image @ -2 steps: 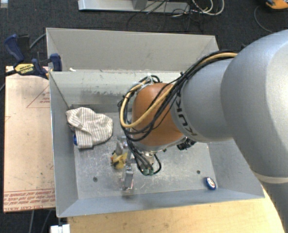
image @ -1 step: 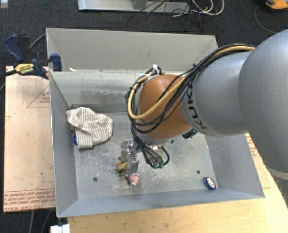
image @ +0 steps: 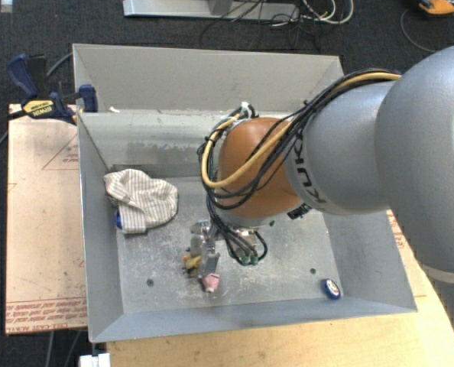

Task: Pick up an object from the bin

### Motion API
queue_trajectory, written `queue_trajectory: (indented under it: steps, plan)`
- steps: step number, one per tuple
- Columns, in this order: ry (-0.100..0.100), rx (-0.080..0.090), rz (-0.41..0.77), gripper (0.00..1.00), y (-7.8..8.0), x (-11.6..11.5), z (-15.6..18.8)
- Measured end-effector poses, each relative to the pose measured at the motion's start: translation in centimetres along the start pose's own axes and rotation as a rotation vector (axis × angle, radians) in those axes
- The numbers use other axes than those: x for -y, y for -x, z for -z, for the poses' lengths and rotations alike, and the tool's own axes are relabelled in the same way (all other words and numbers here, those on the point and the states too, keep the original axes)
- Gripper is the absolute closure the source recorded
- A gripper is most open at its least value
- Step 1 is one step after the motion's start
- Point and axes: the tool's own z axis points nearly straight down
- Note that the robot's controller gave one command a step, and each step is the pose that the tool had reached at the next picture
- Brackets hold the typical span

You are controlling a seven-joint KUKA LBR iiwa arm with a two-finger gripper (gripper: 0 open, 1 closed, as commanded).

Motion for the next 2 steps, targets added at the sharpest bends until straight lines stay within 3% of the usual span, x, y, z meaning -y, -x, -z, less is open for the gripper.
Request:
queue_trajectory:
  steps: [1,2]
  plan:
    - [0.002,0.006,0.001,1.0,0.5,-0.4,3.3]
    - [0.001,0.004,0.032,1.0,0.1,-0.8,22.6]
